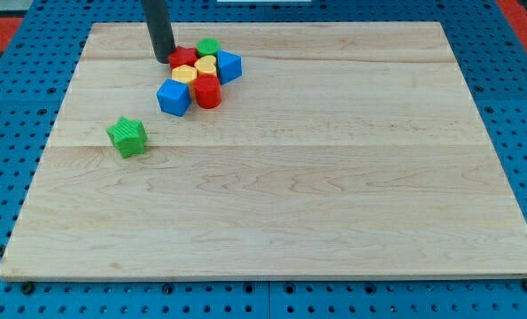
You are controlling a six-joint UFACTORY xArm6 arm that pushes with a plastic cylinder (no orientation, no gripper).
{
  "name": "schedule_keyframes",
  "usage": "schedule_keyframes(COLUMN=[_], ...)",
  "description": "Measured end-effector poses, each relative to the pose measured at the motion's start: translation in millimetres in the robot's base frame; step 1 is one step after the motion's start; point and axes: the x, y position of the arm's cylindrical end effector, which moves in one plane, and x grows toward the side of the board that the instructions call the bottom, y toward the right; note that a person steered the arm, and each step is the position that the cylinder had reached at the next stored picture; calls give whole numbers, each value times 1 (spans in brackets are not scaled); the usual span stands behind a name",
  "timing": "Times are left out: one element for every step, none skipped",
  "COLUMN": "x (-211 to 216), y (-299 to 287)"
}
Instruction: Push the green star towards the blue triangle
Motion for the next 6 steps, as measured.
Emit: schedule_keyframes(x=[29, 151, 178, 168, 183, 190], y=[-83, -90, -37, 32, 54, -44])
